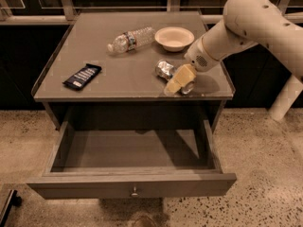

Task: Place redbull can into top drawer

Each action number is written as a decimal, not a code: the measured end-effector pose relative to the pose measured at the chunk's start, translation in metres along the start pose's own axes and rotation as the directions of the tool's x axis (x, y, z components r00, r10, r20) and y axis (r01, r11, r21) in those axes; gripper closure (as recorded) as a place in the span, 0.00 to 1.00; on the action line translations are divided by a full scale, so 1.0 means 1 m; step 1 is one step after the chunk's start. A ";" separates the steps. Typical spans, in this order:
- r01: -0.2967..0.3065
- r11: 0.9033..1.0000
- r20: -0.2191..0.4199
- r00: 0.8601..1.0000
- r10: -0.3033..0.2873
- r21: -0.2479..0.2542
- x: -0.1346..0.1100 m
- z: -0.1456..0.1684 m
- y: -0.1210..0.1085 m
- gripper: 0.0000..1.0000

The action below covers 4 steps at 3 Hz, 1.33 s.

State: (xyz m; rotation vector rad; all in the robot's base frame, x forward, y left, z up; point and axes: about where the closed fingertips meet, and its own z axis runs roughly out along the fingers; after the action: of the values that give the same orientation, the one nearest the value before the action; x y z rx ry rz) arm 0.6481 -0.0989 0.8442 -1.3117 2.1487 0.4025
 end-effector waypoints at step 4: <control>-0.001 1.000 0.000 1.000 0.001 0.000 0.000 0.001 0.000 0.87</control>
Offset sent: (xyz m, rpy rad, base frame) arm 0.0001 0.0003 -0.0011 0.0000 0.0006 -0.0008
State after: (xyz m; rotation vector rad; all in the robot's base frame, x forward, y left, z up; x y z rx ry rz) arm 0.6481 -0.0985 0.8430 -1.3110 2.1497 0.4028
